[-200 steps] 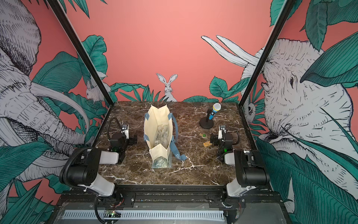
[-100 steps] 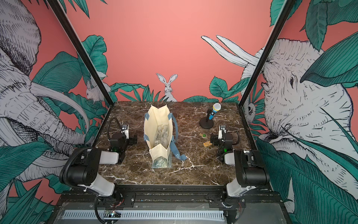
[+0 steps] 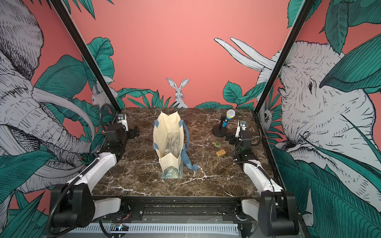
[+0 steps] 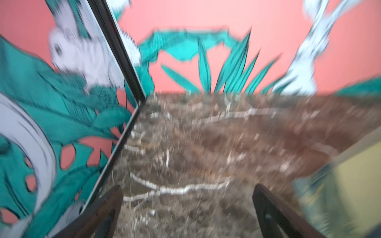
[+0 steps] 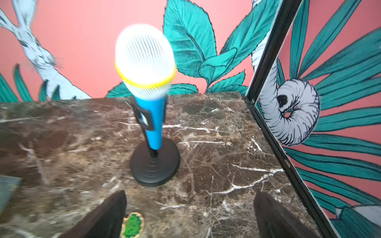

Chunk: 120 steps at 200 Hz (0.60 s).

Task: Take out the compass set from the canvas bag
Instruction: Adjust the canvas bag at the center of the board.

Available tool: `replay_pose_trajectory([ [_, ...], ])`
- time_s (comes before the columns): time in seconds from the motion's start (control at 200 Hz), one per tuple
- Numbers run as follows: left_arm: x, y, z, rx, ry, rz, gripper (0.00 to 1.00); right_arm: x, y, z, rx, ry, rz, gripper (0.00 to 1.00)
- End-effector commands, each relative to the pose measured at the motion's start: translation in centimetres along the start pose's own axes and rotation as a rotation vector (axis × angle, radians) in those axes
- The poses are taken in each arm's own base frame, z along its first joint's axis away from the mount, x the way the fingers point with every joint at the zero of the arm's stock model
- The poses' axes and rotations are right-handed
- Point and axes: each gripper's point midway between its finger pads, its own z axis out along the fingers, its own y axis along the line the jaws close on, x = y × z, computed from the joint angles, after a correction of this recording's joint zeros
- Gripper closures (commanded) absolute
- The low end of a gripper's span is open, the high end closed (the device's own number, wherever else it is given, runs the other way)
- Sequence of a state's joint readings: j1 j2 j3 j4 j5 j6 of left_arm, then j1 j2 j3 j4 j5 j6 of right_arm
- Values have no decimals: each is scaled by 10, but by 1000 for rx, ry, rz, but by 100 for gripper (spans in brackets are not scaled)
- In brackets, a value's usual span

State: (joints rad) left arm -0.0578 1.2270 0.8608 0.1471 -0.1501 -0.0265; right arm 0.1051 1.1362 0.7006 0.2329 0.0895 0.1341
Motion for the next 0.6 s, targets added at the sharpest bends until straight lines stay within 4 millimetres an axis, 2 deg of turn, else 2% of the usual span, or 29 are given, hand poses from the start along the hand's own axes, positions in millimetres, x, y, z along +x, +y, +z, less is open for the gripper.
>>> replay_pose_trajectory([
  [0.0, 40, -30, -25, 135, 297, -110, 7, 25, 32, -31, -83, 234, 32, 1],
  [0.065, 24, -59, -40, 251, 324, -131, 10, 13, 58, -48, -158, 290, 16, 1],
  [0.155, 7, -94, -62, 392, 391, -165, 9, -3, 99, -62, -272, 364, -22, 9],
  [0.22, 9, -108, -73, 446, 479, -197, 9, -16, 129, -64, -334, 401, -54, 10],
  [0.26, 15, -117, -80, 484, 542, -212, 9, -19, 151, -62, -382, 431, -75, 10],
  [0.285, 20, -121, -83, 502, 586, -222, 9, -28, 165, -60, -412, 432, -80, 10],
  [0.325, 28, -127, -87, 526, 645, -237, 10, -31, 189, -56, -464, 457, -100, 10],
  [0.36, 36, -132, -91, 546, 691, -251, 10, -21, 205, -48, -489, 512, -123, 11],
  [0.365, 36, -133, -91, 549, 695, -253, 10, -27, 208, -47, -494, 501, -121, 11],
  [0.375, 37, -134, -92, 554, 703, -257, 10, -23, 212, -45, -498, 519, -128, 12],
  [0.39, 40, -135, -93, 558, 719, -265, 10, -30, 218, -44, -509, 515, -129, 12],
  [0.395, 41, -136, -93, 560, 723, -267, 10, -24, 220, -42, -509, 533, -134, 12],
  [0.41, 43, -137, -94, 564, 734, -272, 10, -27, 225, -41, -520, 539, -135, 14],
  [0.425, 44, -139, -95, 572, 743, -278, 10, -18, 232, -33, -522, 573, -147, 14],
  [0.49, 50, -145, -96, 598, 773, -299, 10, -17, 253, -21, -544, 616, -170, 17],
  [0.595, 53, -154, -94, 630, 781, -331, 11, -17, 285, -15, -607, 649, -196, 18],
])
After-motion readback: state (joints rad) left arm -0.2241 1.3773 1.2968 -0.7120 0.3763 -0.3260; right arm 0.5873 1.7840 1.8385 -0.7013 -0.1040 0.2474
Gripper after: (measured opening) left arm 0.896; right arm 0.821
